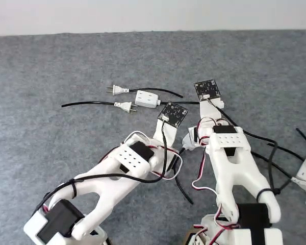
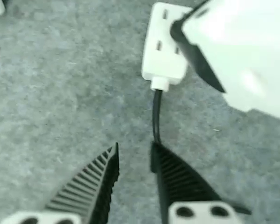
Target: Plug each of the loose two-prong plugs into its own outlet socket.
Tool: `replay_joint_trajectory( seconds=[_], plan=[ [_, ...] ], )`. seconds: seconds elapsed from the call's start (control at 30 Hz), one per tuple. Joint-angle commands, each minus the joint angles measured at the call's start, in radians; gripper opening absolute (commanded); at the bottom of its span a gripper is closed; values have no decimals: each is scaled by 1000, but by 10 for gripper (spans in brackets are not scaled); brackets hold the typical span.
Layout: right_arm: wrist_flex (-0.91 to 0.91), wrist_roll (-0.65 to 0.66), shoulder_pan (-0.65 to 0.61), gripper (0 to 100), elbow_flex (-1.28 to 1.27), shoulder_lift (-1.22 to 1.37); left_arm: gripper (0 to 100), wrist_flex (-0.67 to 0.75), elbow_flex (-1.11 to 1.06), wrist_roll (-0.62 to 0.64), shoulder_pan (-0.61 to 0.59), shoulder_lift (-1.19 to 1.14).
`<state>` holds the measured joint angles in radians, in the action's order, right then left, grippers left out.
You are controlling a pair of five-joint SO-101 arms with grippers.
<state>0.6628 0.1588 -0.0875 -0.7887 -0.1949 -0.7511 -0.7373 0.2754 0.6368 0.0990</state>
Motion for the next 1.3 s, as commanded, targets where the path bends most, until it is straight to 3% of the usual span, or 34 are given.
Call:
replay_joint_trajectory(
  seconds=[0.0, 0.27, 0.57, 0.7, 0.97, 1.1, 1.27],
  plan=[
    [5, 9, 16, 11, 0, -76, 138, 2, 39, 61, 14, 11],
    [-15, -26, 59, 11, -5, -93, 139, 44, 31, 63, 114, 5],
    [-15, -26, 64, 11, -2, -96, 137, 101, 58, 83, 112, -75],
    [-15, -26, 64, 11, -2, -96, 137, 0, 170, 180, 87, -164],
    [-16, -26, 64, 11, 0, -96, 132, -110, 259, 199, 80, -244],
    [-39, -26, 65, 11, -3, -93, 9, -158, 254, 195, 147, -245],
    [-41, -25, 79, 13, -2, -88, 13, -256, 225, 189, 172, -250]
  ],
)
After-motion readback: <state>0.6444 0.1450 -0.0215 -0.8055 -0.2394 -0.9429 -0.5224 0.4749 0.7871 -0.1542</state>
